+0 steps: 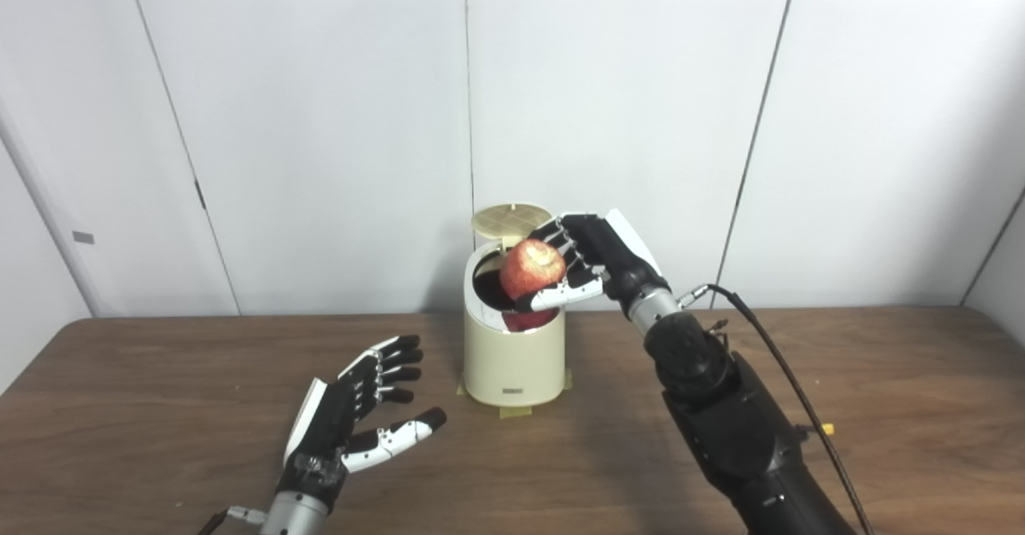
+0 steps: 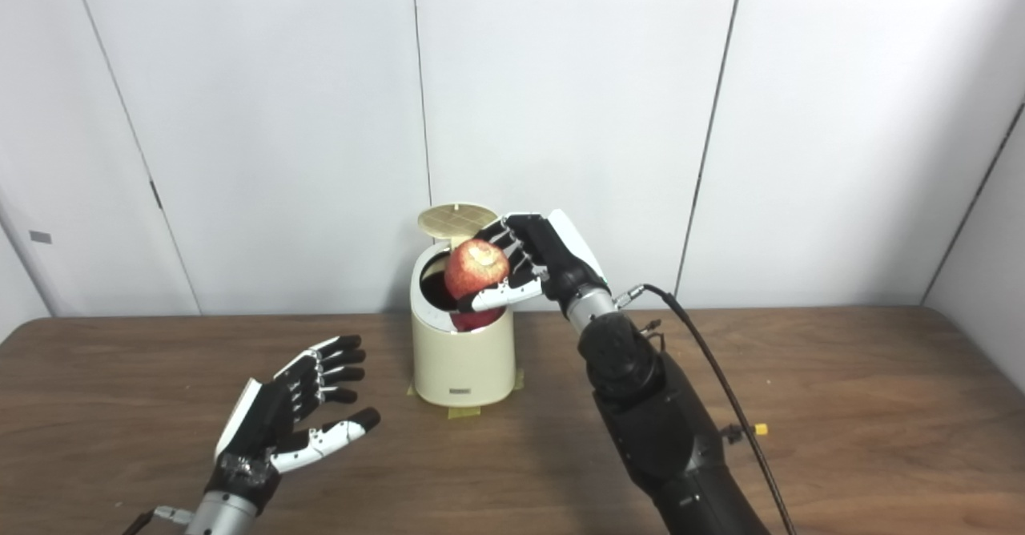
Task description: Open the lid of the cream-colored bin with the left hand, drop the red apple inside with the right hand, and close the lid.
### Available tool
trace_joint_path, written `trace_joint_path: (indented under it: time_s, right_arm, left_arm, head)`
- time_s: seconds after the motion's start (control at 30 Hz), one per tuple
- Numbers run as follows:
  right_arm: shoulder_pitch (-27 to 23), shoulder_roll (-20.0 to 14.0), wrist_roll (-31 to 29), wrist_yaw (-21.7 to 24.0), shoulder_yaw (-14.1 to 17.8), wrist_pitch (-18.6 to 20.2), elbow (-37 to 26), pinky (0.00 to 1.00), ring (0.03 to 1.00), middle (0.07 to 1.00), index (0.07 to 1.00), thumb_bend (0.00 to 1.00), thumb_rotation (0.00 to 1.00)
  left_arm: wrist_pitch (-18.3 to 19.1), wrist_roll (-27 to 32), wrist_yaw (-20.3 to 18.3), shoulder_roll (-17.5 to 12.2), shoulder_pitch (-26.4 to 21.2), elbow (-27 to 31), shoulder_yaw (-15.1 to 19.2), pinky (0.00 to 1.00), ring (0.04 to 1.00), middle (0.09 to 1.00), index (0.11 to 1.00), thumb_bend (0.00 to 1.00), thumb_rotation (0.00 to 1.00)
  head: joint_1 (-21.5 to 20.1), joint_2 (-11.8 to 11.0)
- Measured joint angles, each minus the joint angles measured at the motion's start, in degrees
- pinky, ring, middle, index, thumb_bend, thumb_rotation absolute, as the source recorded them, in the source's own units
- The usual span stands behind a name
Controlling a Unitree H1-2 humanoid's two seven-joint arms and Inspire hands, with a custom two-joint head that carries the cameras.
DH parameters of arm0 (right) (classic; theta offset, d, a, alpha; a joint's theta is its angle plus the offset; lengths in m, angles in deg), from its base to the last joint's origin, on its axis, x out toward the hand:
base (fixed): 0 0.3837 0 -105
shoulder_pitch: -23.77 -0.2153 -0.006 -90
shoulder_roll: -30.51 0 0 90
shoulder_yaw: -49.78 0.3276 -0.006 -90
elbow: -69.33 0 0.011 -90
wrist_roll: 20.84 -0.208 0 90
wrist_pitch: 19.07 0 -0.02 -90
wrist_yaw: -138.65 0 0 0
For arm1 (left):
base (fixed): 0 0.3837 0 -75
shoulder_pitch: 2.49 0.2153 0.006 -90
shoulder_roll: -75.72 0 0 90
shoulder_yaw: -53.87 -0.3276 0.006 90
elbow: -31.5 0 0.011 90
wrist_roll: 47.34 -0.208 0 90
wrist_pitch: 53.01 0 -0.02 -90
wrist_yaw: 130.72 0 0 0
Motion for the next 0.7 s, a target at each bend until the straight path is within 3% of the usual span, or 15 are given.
trace_joint_path:
  time_s: [0.1,0.17,0.2,0.3,0.43,0.7]
  right_arm:
    - [-0.2,0.6,-0.2,-0.8,0.3,-0.6,1.0,0.35,0.420,0.437,0.528,0.52,0.00]
    - [-0.2,0.9,-0.4,-1.6,0.5,-1.9,1.9,0.45,0.516,0.455,0.533,0.52,0.00]
    - [-0.2,0.9,-0.4,-1.9,0.5,-2.6,2.3,0.52,0.581,0.552,0.621,0.72,0.03]
    - [-0.5,0.9,-0.4,-2.3,0.3,-4.1,3.6,0.56,0.681,0.709,0.729,0.87,0.07]
    - [-0.6,0.7,0.9,-2.9,-0.4,-4.2,3.6,0.55,0.700,0.781,0.771,0.91,0.10]
    - [-0.9,-0.1,2.3,-2.7,-1.9,-4.4,3.5,0.52,0.704,0.822,0.806,0.95,0.12]
  left_arm:
    - [0.0,0.2,0.0,0.2,0.0,0.0,0.0,0.71,0.778,0.805,0.826,0.74,0.16]
    - [0.0,0.2,0.0,0.3,0.0,0.0,0.0,0.72,0.780,0.807,0.826,0.74,0.16]
    - [0.0,0.2,0.0,0.3,0.0,0.0,0.0,0.72,0.780,0.807,0.827,0.74,0.17]
    - [0.0,0.2,0.0,0.3,0.0,0.0,-0.1,0.71,0.776,0.804,0.826,0.74,0.17]
    - [0.0,0.2,0.0,0.4,0.0,0.0,-0.2,0.69,0.771,0.804,0.826,0.74,0.17]
    - [0.0,0.2,0.0,0.5,0.0,0.0,-0.4,0.68,0.765,0.803,0.825,0.74,0.16]
  head:
    - [0.0,0.0]
    - [0.0,0.0]
    - [0.0,0.0]
    - [0.0,0.0]
    - [0.4,0.2]
    - [0.6,0.3]
